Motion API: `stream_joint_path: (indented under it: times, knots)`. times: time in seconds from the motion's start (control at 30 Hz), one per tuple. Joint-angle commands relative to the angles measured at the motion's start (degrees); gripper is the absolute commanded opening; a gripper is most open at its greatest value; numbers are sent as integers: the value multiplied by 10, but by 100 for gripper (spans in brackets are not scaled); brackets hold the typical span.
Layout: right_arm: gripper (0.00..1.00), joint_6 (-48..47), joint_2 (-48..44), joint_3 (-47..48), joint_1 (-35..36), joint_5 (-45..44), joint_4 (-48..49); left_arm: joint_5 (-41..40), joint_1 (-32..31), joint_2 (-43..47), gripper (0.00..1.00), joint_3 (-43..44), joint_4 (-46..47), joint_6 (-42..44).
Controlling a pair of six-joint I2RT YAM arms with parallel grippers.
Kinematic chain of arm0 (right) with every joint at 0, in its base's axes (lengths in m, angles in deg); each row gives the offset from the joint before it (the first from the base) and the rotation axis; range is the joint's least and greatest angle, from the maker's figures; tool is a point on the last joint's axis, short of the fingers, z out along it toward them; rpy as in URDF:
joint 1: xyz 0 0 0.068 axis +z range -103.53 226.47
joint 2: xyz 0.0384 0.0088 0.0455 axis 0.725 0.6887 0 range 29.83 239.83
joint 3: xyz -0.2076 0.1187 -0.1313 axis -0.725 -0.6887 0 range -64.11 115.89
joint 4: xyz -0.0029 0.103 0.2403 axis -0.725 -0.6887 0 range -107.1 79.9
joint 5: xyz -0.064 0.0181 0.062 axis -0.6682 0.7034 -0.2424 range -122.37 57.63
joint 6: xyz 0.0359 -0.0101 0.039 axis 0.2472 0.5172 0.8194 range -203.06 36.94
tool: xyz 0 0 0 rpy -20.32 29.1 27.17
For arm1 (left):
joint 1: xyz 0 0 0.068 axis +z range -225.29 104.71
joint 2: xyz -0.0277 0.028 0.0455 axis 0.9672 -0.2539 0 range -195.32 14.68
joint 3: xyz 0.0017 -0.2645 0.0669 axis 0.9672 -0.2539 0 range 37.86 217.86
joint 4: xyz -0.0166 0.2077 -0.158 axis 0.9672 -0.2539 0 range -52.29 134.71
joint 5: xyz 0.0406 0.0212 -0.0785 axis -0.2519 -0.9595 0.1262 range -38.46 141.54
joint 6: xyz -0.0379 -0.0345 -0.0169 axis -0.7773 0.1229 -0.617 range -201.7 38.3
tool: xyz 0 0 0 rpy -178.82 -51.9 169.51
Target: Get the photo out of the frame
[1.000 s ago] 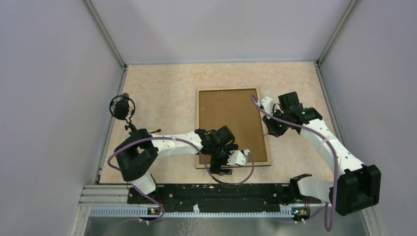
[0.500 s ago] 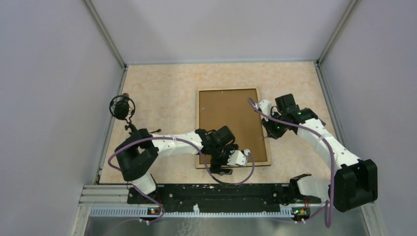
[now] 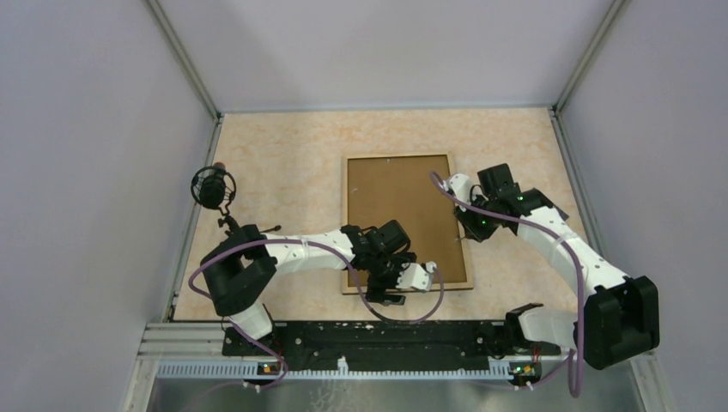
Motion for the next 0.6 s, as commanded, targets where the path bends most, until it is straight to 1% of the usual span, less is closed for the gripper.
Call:
stream_joint_path:
  times: [0.0, 0.27, 0.57]
  knots:
    - [0, -9, 17, -20, 10, 22, 20, -1, -4, -41, 86, -16, -11, 10]
    - [0, -58, 21, -33, 10, 73, 14, 1, -3, -45, 82, -18, -23, 23]
    - [0, -103, 32, -20, 10, 113, -19, 4, -3, -47, 79, -20, -32, 33]
